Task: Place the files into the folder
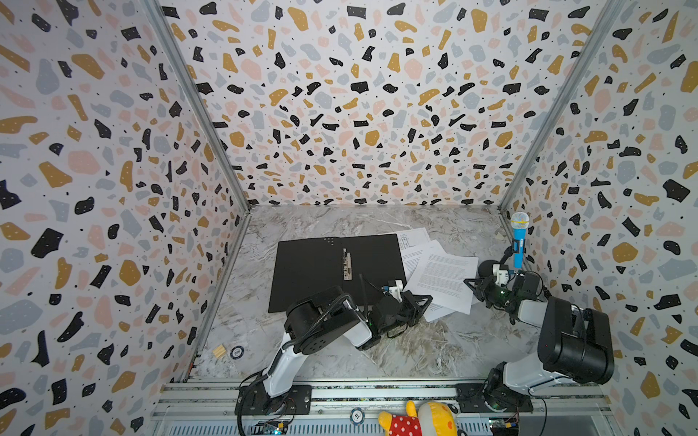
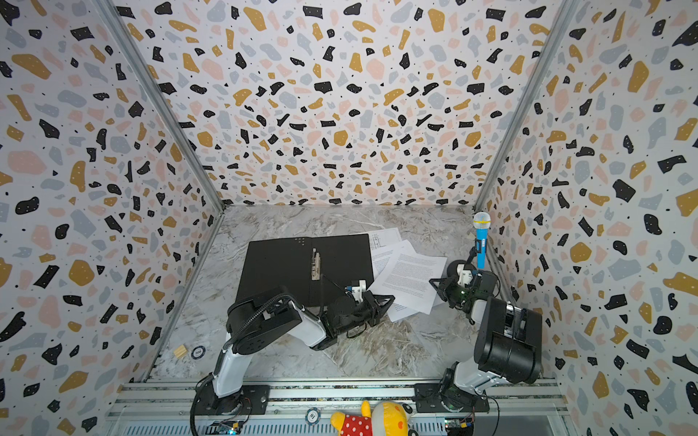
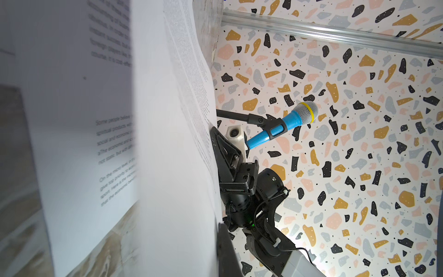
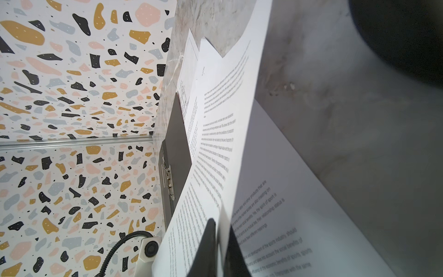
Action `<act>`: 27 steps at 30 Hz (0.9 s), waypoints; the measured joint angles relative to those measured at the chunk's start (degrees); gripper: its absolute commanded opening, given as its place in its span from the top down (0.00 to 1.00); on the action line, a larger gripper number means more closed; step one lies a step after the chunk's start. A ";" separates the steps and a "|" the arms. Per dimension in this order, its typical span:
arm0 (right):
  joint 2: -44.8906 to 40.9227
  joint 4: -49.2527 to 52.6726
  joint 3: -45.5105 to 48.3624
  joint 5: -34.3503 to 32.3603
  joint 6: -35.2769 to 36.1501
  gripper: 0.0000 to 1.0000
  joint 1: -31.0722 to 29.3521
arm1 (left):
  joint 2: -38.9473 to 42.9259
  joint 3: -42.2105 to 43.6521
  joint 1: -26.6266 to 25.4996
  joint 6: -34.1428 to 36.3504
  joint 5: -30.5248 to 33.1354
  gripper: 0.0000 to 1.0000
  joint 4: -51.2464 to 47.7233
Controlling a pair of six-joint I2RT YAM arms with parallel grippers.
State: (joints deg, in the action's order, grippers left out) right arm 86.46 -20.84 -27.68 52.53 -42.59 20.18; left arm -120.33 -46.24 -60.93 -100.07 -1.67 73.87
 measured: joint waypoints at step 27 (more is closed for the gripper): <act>-2.21 7.54 -4.81 -1.60 3.13 1.00 -1.18 | 3.48 3.54 0.98 4.46 -1.51 0.10 -5.11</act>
State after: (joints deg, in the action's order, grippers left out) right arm 84.25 -13.30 -32.49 50.94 -39.46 19.00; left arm -116.86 -42.70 -59.94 -95.61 -3.18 68.75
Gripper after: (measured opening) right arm 0.047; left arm 0.733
